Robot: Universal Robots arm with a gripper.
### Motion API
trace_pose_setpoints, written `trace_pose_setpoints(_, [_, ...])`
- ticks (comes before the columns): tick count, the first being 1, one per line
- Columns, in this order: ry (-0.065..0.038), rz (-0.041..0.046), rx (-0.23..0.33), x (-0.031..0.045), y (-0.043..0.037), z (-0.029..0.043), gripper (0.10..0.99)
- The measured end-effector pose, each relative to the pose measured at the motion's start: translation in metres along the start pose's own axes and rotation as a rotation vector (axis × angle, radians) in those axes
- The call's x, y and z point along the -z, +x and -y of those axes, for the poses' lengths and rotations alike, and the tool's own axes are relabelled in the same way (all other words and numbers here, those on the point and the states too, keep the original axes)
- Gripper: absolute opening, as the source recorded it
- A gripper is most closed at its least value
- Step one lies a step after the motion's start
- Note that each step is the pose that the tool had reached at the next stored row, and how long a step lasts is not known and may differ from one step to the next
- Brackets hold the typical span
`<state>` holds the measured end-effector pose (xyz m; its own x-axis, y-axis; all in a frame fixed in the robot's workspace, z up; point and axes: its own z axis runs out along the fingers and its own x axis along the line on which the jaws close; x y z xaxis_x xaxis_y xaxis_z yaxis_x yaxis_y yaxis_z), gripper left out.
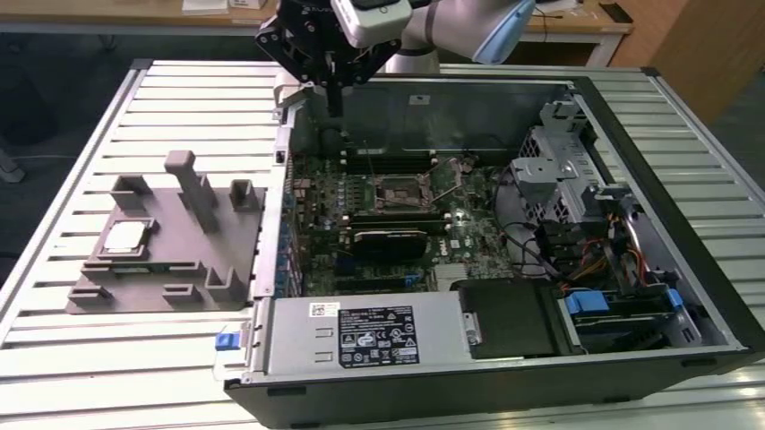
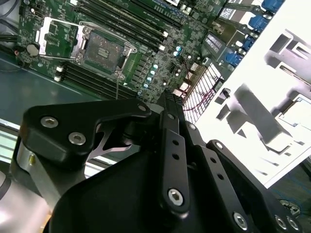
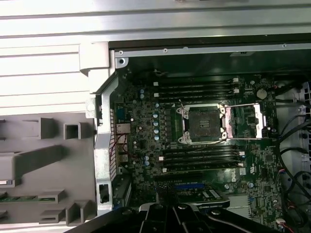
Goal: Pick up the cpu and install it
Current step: 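Reach for the cpu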
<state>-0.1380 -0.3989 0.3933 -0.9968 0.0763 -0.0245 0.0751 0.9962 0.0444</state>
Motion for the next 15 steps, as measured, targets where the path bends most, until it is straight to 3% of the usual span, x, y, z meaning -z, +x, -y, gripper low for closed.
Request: trace_pose_setpoints(15, [0.000, 0.0000, 0.000, 0.0002, 0.0077, 0.0006, 0.106])
